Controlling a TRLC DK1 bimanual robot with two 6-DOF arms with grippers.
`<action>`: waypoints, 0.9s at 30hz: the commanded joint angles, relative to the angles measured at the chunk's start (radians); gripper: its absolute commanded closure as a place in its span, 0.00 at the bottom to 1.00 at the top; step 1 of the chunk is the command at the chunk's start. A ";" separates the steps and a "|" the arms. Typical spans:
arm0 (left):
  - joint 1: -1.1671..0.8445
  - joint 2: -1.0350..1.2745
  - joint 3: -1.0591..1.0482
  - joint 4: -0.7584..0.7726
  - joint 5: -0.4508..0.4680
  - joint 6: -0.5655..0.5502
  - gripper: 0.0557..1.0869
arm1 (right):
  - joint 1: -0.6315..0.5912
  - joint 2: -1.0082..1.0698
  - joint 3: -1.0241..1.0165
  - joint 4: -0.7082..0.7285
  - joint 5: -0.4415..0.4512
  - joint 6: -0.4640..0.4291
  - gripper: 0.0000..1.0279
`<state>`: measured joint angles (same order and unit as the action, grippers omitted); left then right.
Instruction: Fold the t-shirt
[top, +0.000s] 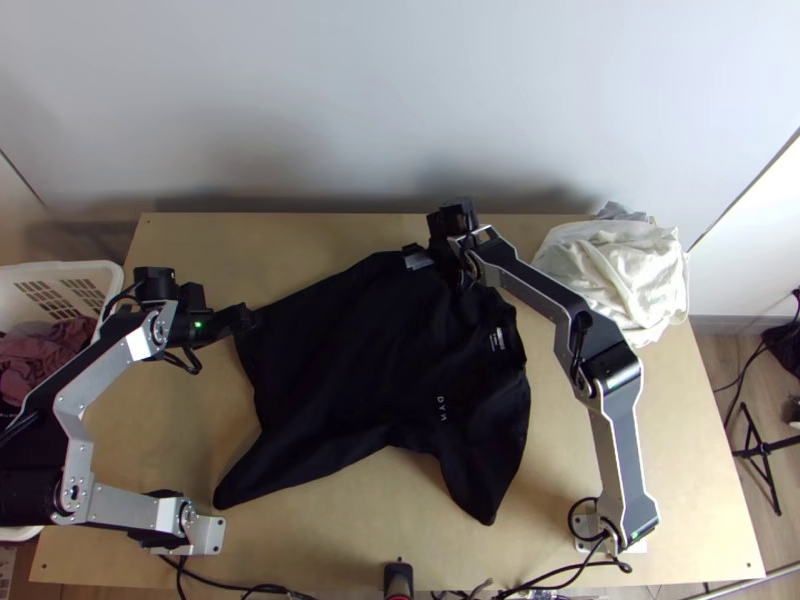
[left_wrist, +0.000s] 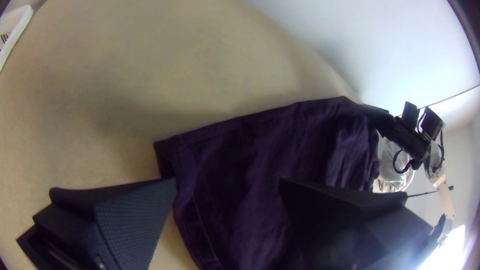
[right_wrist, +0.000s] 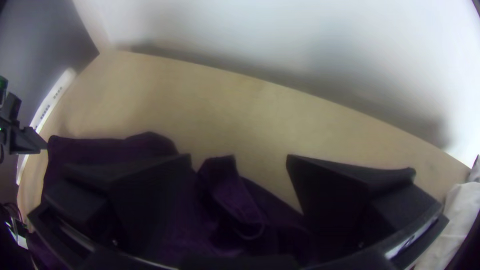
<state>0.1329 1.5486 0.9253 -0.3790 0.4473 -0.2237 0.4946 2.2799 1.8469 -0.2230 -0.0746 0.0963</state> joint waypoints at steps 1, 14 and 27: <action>0.005 0.004 0.006 0.003 0.001 -0.003 0.05 | 0.001 0.012 0.023 -0.013 0.009 0.000 0.15; 0.010 0.018 0.006 0.009 -0.004 -0.008 0.05 | 0.002 0.030 0.064 -0.039 0.009 0.002 0.15; 0.014 0.045 0.015 0.038 -0.012 -0.034 0.05 | 0.016 0.032 0.083 -0.090 0.010 -0.003 0.15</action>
<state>0.1436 1.5852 0.9360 -0.3489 0.4393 -0.2516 0.5014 2.3096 1.9152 -0.2798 -0.0662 0.0963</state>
